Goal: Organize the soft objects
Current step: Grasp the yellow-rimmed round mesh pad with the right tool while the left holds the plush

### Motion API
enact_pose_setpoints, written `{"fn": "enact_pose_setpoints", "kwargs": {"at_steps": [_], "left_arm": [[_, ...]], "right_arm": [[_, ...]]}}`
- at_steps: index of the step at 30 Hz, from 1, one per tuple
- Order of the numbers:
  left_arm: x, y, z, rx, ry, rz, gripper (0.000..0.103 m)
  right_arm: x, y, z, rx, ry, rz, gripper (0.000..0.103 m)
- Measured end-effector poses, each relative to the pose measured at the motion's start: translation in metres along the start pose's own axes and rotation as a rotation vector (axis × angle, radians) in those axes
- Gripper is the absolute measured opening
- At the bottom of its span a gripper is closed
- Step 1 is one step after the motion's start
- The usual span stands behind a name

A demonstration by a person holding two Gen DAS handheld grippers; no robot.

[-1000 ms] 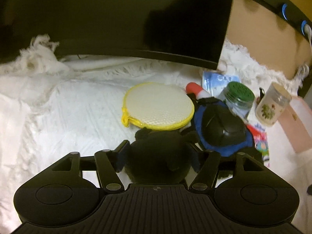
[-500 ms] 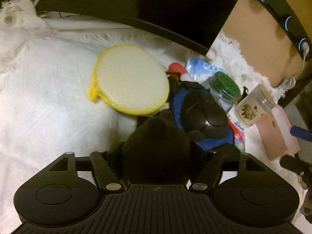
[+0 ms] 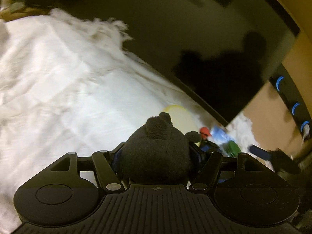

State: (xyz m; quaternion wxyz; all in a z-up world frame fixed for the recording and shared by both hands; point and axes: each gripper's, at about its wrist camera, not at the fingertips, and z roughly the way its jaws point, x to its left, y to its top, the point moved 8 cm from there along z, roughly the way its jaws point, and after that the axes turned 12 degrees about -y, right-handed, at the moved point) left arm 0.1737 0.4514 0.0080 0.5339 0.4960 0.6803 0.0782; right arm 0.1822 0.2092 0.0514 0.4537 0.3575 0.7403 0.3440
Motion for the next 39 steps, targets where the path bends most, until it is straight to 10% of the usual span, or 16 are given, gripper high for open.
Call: {"fn": "enact_pose_setpoints", "kwargs": {"at_steps": [7,17,20,22,25,27,32,36,39], "left_arm": [[0.008,-0.005,-0.028,-0.001,0.023,-0.028,0.071],[0.024,-0.037,-0.046,0.030,0.011,-0.117,0.072],[0.025,-0.044,-0.029,0.072,-0.007,-0.126,0.072],[0.023,-0.045,-0.014,0.091,-0.028,-0.129,0.072],[0.020,-0.043,0.004,0.105,-0.045,-0.132,0.072],[0.019,-0.039,0.010,0.108,-0.048,-0.135,0.072],[0.022,-0.028,0.022,0.109,-0.041,-0.156,0.072],[0.016,-0.007,0.025,0.069,-0.061,-0.138,0.072],[0.009,0.001,0.036,0.067,-0.075,-0.111,0.072]], "right_arm": [[0.055,0.040,0.057,-0.005,0.089,-0.072,0.093],[0.030,0.053,0.158,0.328,0.234,0.195,0.094],[0.032,0.054,0.151,0.341,0.284,0.268,0.076],[0.032,0.056,0.137,0.333,0.318,0.300,0.037],[0.038,0.059,0.120,0.365,0.429,0.348,0.006],[0.041,0.058,0.107,0.388,0.495,0.387,0.003],[0.032,0.058,0.083,0.385,0.515,0.404,0.006],[0.009,0.052,0.091,0.397,0.456,0.416,0.073],[-0.005,0.051,0.111,0.411,0.411,0.429,0.072]]}}
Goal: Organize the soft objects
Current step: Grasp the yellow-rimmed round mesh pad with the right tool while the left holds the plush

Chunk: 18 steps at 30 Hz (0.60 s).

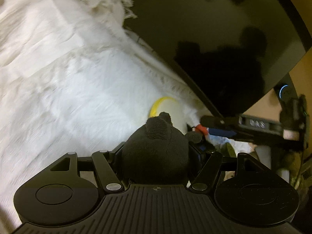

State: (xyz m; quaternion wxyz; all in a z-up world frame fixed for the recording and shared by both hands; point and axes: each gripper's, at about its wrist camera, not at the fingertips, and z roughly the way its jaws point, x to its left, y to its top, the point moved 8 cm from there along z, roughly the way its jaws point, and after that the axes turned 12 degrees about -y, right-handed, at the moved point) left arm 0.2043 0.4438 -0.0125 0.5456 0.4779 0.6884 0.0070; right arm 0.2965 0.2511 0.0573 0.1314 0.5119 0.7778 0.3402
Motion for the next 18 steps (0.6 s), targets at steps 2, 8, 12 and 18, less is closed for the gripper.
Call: {"fn": "enact_pose_setpoints", "kwargs": {"at_steps": [2,8,12,18], "left_arm": [[0.002,0.002,0.013,0.014,0.026,0.016,0.072],[0.016,0.002,0.034,0.016,0.065,-0.013,0.072],[0.020,0.004,0.036,0.010,0.059,-0.021,0.072],[0.027,-0.002,0.039,-0.003,0.076,-0.055,0.071]], "right_arm": [[-0.008,0.010,0.009,0.013,0.007,0.024,0.072],[-0.007,0.040,0.054,0.044,0.002,0.068,0.072],[0.003,0.033,0.079,0.095,0.028,0.071,0.069],[0.009,0.018,0.046,0.121,0.208,0.091,0.028]]}}
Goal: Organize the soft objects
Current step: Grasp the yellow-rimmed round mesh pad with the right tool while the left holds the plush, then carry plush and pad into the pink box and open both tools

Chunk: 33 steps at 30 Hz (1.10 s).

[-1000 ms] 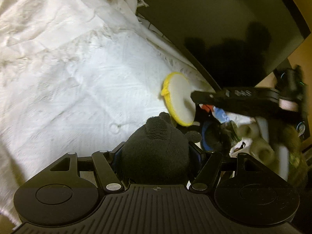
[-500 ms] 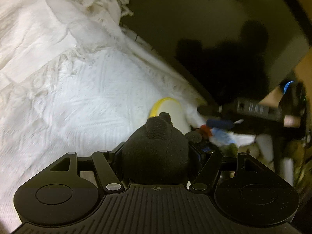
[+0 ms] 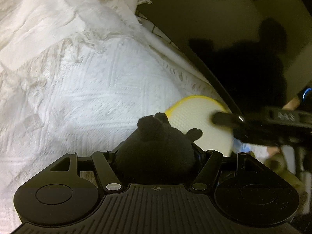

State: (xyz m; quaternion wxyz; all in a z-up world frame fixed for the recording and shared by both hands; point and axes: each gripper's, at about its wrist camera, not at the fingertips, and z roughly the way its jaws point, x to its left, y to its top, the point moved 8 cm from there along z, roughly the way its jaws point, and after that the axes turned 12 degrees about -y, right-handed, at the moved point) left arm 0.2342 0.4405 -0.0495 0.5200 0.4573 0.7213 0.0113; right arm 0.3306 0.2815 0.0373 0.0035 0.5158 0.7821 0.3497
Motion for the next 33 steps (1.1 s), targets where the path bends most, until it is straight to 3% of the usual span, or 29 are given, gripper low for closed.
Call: {"fn": "enact_pose_setpoints", "kwargs": {"at_steps": [3,8,12,16,20,23,28,33], "left_arm": [[-0.001,-0.003,-0.004,-0.028,0.009,-0.023,0.071],[-0.012,-0.006,-0.012,-0.039,0.077,-0.018,0.071],[-0.035,-0.003,-0.029,-0.077,0.137,0.027,0.071],[-0.075,-0.002,-0.030,-0.057,0.170,0.126,0.071],[-0.142,0.006,-0.003,-0.022,0.055,0.206,0.071],[-0.204,0.000,0.017,0.008,-0.062,0.292,0.071],[-0.312,-0.046,0.069,0.178,-0.301,0.440,0.071],[-0.406,-0.114,0.135,0.393,-0.509,0.527,0.072]], "right_arm": [[-0.001,-0.006,-0.017,0.010,0.057,0.026,0.018],[0.007,-0.028,-0.030,0.044,0.164,0.048,0.015],[0.004,-0.039,-0.045,-0.007,0.165,0.054,0.015],[-0.009,-0.045,-0.082,-0.122,0.153,0.046,0.015],[-0.039,-0.053,-0.145,-0.234,0.145,0.132,0.014],[-0.071,-0.064,-0.210,-0.348,0.059,0.172,0.014],[-0.144,-0.109,-0.319,-0.556,-0.250,0.208,0.015],[-0.227,-0.180,-0.354,-0.590,-0.341,0.460,0.015]]}}
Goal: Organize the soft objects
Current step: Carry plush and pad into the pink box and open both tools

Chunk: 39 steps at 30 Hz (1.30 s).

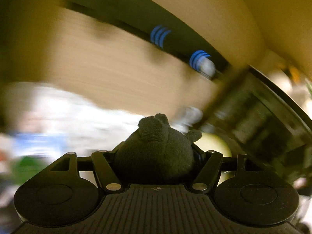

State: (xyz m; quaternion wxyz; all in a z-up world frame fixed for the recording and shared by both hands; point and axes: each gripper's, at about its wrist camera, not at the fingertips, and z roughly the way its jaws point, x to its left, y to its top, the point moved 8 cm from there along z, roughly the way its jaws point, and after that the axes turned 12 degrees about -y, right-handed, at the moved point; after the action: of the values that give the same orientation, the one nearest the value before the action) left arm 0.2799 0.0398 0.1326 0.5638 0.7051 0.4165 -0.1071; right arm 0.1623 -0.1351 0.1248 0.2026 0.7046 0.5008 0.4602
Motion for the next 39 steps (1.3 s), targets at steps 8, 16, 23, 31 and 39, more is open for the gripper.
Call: {"fn": "enact_pose_setpoints", "kwargs": {"at_steps": [8,16,23,31,39], "left_arm": [[-0.007,-0.056,0.140,0.331,0.088,0.138,0.068],[0.008,-0.054,0.069,0.168,0.049,0.103,0.068],[0.019,-0.071,-0.014,0.116,0.128,0.115,0.068],[0.078,-0.105,-0.089,0.025,0.253,-0.050,0.068],[0.137,-0.131,-0.176,-0.095,0.462,-0.160,0.068]], "right_arm": [[-0.088,-0.076,0.036,0.028,-0.344,-0.016,0.046],[-0.088,-0.111,0.018,-0.028,-0.349,-0.034,0.054],[-0.088,-0.092,0.003,-0.177,-0.547,-0.115,0.054],[-0.123,-0.070,0.069,-0.060,-0.663,-0.166,0.026],[-0.114,-0.084,0.098,0.092,-0.473,0.013,0.036]]}}
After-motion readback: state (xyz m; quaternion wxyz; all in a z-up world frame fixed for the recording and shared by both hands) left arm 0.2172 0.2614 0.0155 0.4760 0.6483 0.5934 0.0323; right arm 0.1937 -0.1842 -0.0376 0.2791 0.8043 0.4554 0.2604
